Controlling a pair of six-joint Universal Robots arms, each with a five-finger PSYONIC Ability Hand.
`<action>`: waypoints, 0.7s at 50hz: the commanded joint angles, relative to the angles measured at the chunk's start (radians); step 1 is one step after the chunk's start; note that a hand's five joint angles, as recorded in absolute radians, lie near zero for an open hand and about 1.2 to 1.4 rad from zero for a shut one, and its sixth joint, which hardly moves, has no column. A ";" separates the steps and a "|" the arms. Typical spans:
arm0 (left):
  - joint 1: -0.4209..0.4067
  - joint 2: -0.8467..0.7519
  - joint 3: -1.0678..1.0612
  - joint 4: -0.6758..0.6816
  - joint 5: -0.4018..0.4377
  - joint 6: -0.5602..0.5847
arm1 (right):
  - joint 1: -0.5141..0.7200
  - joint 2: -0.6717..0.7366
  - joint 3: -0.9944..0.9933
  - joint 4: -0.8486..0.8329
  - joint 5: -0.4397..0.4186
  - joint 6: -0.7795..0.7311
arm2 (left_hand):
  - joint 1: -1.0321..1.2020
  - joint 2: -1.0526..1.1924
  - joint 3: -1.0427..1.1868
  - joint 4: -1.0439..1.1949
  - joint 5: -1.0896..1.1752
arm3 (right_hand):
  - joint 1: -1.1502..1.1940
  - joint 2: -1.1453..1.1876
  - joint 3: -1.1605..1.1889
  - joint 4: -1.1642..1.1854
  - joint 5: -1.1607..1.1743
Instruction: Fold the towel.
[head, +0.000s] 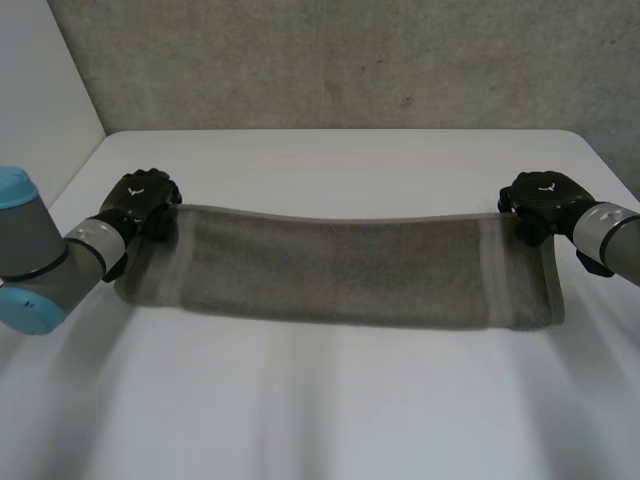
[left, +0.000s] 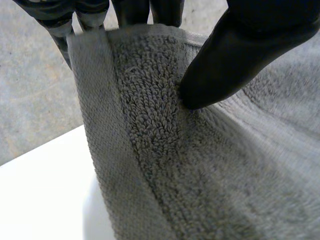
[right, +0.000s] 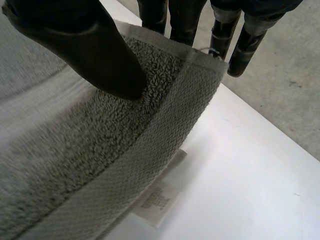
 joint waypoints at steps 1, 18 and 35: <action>-0.009 -0.092 0.129 -0.041 -0.047 0.034 | 0.012 0.074 -0.093 -0.006 0.020 0.002 | 0.080 0.044 -0.058 -0.066 0.051 | 0.060 0.064 -0.053 -0.076 0.051; -0.030 -0.143 0.218 -0.071 -0.087 0.039 | 0.051 0.211 -0.224 -0.006 0.072 0.001 | 0.080 0.044 -0.058 -0.066 0.051 | 0.060 0.064 -0.053 -0.076 0.051; -0.041 -0.077 0.180 -0.083 -0.191 0.036 | 0.083 0.050 -0.064 -0.195 0.155 0.010 | -1.117 -1.153 -0.058 -0.066 -1.147 | -1.162 -1.158 -0.053 -0.076 -1.171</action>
